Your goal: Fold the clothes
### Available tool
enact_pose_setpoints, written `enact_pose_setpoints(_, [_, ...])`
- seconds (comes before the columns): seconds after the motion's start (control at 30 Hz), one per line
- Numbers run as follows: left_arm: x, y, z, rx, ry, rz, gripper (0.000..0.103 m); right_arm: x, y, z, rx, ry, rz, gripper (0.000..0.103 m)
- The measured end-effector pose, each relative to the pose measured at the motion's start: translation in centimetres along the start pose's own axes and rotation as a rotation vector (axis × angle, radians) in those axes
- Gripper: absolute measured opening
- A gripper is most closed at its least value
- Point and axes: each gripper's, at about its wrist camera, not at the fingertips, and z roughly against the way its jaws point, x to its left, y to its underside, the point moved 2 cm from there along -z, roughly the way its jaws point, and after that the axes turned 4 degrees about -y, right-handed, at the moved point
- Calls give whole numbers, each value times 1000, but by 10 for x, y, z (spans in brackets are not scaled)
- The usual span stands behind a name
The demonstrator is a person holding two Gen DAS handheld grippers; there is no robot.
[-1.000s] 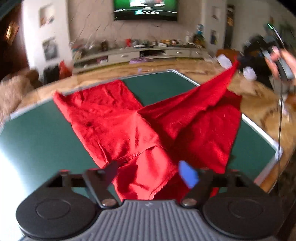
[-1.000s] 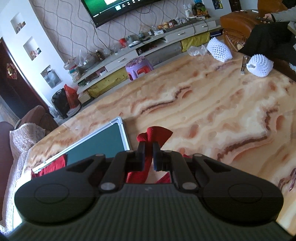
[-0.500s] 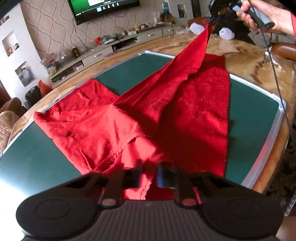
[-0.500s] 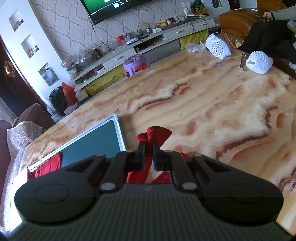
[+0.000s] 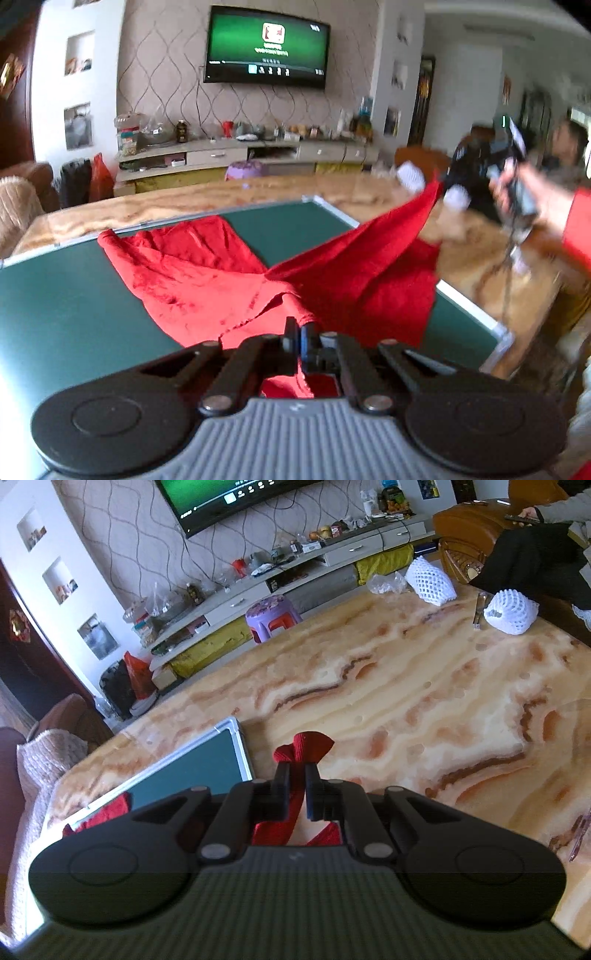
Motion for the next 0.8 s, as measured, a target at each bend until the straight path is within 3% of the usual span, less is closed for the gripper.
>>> enact_pose_setpoints(0.07, [4, 1, 10, 8, 13, 2, 2, -4, -4, 8, -11, -10, -20, 11])
enact_pose_setpoints(0.2, [-7, 25, 5, 87, 30, -135, 2, -17, -10, 13, -2, 15, -30, 11])
enact_pose_setpoints(0.37, [-16, 67, -25, 202, 21, -247, 2, -47, 7, -23, 98, 106, -47, 11])
enact_pose_setpoints(0.53, [-12, 81, -28, 216, 20, -264, 2, -62, 22, -47, 120, 136, -68, 11])
enact_pose_setpoints(0.8, [-3, 88, -23, 204, 73, -280, 2, -49, 2, 8, 28, -5, -109, 11])
